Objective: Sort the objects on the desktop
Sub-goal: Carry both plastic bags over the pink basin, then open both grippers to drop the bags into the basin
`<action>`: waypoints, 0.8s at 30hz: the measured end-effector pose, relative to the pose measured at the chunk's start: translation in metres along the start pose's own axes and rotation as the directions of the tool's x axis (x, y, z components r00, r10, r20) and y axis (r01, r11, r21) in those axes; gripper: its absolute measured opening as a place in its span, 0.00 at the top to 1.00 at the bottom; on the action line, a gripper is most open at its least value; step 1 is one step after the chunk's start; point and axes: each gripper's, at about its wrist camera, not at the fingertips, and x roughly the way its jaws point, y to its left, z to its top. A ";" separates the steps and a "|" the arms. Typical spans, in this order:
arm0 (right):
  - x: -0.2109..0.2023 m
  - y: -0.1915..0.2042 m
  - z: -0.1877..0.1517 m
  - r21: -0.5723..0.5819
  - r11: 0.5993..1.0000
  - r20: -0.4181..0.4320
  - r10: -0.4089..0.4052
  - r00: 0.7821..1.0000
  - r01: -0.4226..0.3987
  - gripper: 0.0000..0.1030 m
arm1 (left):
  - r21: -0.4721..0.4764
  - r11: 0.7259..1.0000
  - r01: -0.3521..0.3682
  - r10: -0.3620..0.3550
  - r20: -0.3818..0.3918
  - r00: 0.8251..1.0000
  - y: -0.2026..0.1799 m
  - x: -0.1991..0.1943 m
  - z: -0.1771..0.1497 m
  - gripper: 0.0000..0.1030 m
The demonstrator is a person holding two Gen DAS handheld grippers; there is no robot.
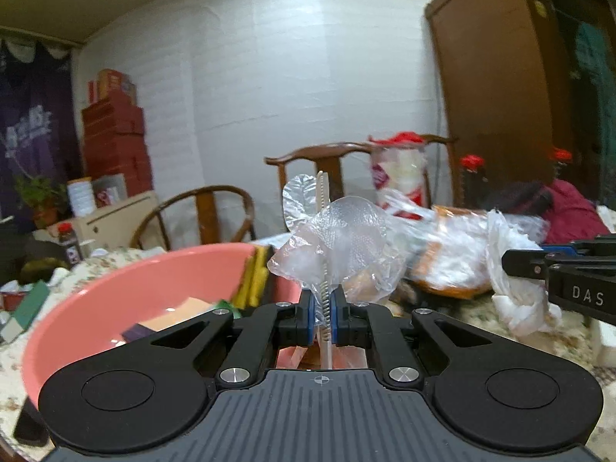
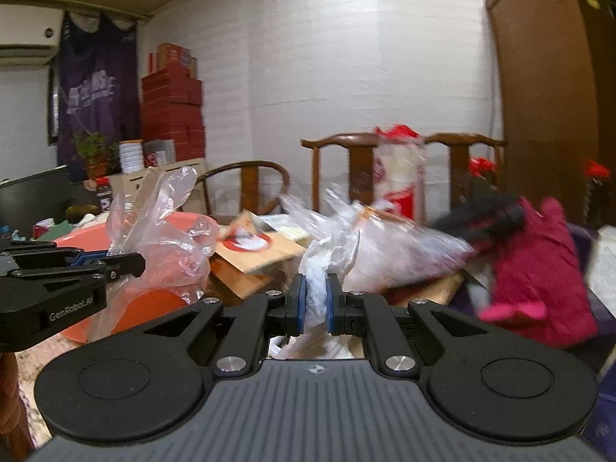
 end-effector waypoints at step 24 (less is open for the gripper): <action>0.122 0.181 0.061 -0.145 0.930 -0.042 0.335 0.941 -0.337 0.89 | -0.108 0.941 -0.321 0.318 -0.051 0.947 0.166 0.032 0.009 0.96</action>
